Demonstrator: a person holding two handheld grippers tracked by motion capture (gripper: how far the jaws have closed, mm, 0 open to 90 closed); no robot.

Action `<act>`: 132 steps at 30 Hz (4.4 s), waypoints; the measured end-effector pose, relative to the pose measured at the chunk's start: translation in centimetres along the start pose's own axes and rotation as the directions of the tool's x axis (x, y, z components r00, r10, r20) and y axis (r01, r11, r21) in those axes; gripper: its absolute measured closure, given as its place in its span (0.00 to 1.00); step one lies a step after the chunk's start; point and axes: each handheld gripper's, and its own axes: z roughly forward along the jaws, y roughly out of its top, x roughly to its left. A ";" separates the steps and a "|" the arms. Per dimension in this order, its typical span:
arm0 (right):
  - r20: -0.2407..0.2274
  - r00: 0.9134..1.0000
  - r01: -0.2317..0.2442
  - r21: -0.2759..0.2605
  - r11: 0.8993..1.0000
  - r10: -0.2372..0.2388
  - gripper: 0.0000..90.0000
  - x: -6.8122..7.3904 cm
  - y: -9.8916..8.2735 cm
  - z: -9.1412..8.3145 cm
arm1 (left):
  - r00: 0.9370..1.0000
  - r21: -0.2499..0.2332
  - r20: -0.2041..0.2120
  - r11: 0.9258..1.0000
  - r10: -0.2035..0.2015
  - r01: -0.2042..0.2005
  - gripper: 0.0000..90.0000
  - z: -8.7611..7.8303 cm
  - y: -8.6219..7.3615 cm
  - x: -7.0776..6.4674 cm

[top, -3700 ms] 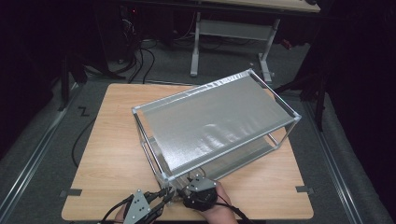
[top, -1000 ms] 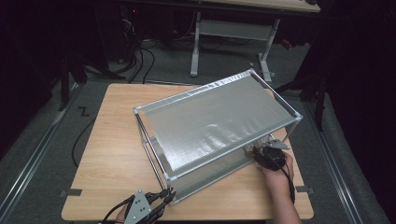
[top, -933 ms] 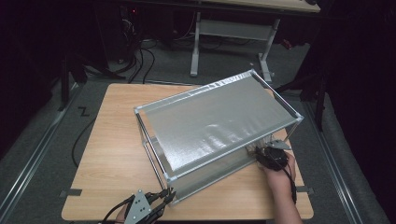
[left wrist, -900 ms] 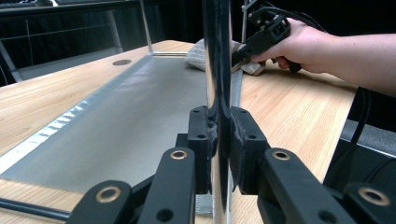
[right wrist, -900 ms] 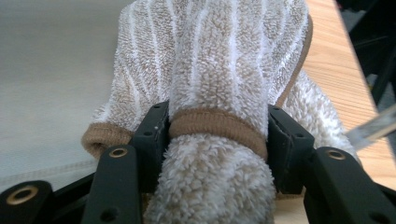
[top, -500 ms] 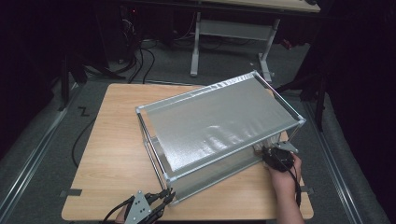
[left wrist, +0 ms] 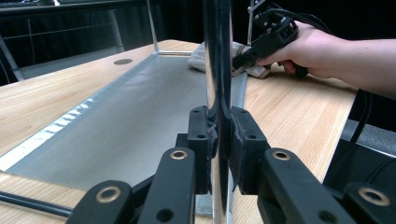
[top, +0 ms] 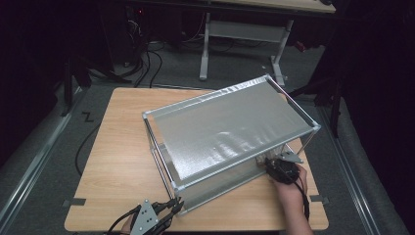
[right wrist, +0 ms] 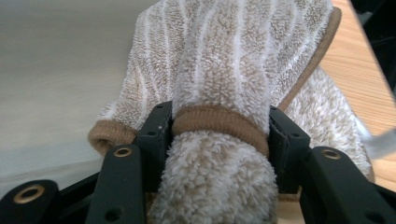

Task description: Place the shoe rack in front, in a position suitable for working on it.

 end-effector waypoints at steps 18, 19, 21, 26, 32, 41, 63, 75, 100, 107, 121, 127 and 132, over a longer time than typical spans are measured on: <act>-0.163 0.980 0.119 0.007 0.993 -0.117 0.56 8.2 0.6 -1.5 | 1.000 0.000 0.006 1.000 0.010 -0.010 0.88 0.1 0.0 0.1; -0.174 0.977 0.129 0.002 0.992 -0.126 0.56 8.5 0.6 -1.6 | 1.000 0.000 0.003 1.000 0.009 -0.009 0.88 0.1 0.0 0.0; -0.197 0.970 0.144 0.000 0.990 -0.141 0.56 9.3 0.6 -1.9 | 1.000 0.000 0.001 1.000 0.009 -0.009 0.88 0.1 0.0 0.0; -0.260 0.942 0.212 -0.024 0.977 -0.211 0.55 11.6 0.7 -2.5 | 1.000 0.001 -0.004 1.000 0.006 -0.006 0.88 0.1 0.0 -0.1; -0.333 0.905 0.264 -0.051 0.963 -0.265 0.55 14.2 0.7 -3.1 | 1.000 -0.002 -0.003 1.000 0.003 -0.003 0.88 0.1 0.0 -0.1; -0.415 0.866 0.276 -0.064 0.959 -0.277 0.54 17.9 0.4 -4.5 | 1.000 -0.002 -0.003 1.000 0.003 -0.003 0.88 0.1 0.0 0.0; -0.536 0.763 0.342 -0.140 0.929 -0.362 0.54 22.3 -0.1 -6.7 | 1.000 -0.001 -0.005 1.000 0.006 -0.006 0.88 0.1 0.0 -0.1; -0.528 0.773 0.340 -0.124 0.932 -0.352 0.54 21.4 0.1 -6.3 | 1.000 0.006 -0.004 1.000 0.012 -0.012 0.88 0.1 0.1 0.0; -0.278 0.938 0.206 -0.031 0.978 -0.206 0.54 10.0 0.2 -2.7 | 1.000 0.007 -0.003 1.000 0.015 -0.015 0.88 0.0 0.1 0.0; -0.200 0.968 0.149 -0.013 0.989 -0.149 0.54 6.7 0.1 -1.8 | 1.000 0.005 -0.001 1.000 0.011 -0.011 0.88 -0.1 0.1 0.0; -0.040 0.999 0.025 -0.016 1.000 -0.025 0.53 0.1 -0.7 -0.8 | 1.000 0.002 -0.002 1.000 0.009 -0.009 0.88 -0.1 0.1 -0.1; 0.027 1.000 -0.015 -0.017 1.000 0.016 0.54 -1.9 -1.2 -0.8 | 1.000 0.001 0.002 1.000 0.008 -0.008 0.88 -0.2 0.0 -0.1; 0.104 0.993 -0.055 -0.005 0.998 0.055 0.54 -3.0 -1.5 -0.8 | 1.000 0.004 0.003 1.000 0.013 -0.013 0.88 -0.3 0.0 -0.1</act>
